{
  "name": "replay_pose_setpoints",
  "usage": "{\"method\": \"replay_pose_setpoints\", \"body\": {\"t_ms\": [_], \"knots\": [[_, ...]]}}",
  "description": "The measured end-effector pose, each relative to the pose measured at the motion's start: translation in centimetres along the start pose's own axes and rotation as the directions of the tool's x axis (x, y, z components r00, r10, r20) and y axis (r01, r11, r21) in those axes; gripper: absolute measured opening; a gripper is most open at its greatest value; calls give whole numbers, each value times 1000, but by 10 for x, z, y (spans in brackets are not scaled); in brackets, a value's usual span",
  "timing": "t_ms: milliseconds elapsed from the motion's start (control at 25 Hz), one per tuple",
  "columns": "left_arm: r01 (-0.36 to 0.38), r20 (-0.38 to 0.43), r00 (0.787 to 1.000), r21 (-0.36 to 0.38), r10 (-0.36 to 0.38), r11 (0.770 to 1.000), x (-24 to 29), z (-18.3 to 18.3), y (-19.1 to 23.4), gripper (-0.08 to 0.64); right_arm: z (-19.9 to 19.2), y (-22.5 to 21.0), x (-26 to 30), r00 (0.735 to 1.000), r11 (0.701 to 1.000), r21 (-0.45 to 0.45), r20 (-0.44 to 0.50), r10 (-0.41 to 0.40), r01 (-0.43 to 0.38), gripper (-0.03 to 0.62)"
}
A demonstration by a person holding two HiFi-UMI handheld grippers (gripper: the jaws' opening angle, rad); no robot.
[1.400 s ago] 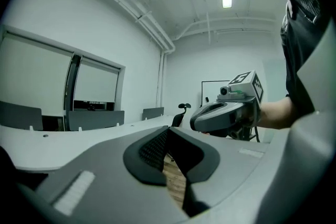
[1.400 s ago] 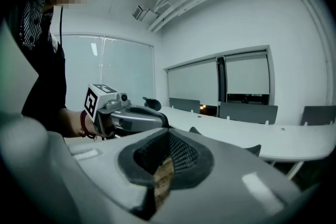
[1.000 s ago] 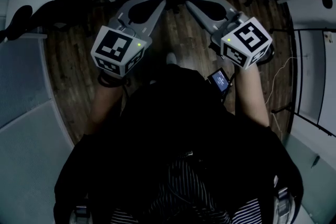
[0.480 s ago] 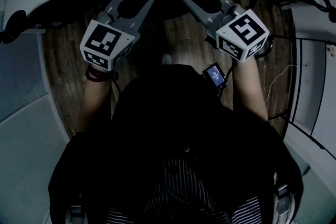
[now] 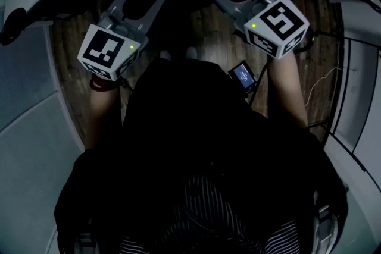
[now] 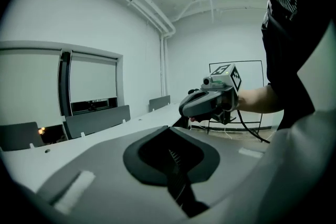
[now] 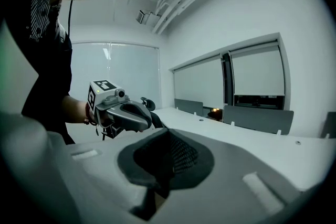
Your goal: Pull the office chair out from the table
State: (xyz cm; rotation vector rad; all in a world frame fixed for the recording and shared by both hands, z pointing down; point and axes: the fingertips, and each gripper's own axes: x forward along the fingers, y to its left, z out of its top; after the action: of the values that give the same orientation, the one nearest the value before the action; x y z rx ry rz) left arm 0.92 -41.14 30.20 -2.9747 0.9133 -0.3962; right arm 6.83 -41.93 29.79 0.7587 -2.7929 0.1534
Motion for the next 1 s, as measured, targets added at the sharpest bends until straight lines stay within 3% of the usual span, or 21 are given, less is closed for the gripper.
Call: {"method": "replay_pose_setpoints", "body": {"t_ms": [400,560,760,840,1000], "knots": [[120,-54,992,117,-114,986,-3,-2,-8,2,2,-1,-1,999,999,-39,-30,-17,16,2],[199,-91,978,180,-185,963,3,-2,-19,3,20,6,-8,1000,1000,19,19,6,-6,2],[255,-94,966,163,-243,953,3,-3,-23,3,18,12,2,999,997,-77,-46,-2,-2,2],[280,-139,956,192,-257,940,2,-9,-24,3,13,12,2,997,996,-91,-73,8,-15,2],[347,-248,927,284,-281,894,0,-17,-24,3,3,11,9,987,990,-129,-155,44,-65,20]]}}
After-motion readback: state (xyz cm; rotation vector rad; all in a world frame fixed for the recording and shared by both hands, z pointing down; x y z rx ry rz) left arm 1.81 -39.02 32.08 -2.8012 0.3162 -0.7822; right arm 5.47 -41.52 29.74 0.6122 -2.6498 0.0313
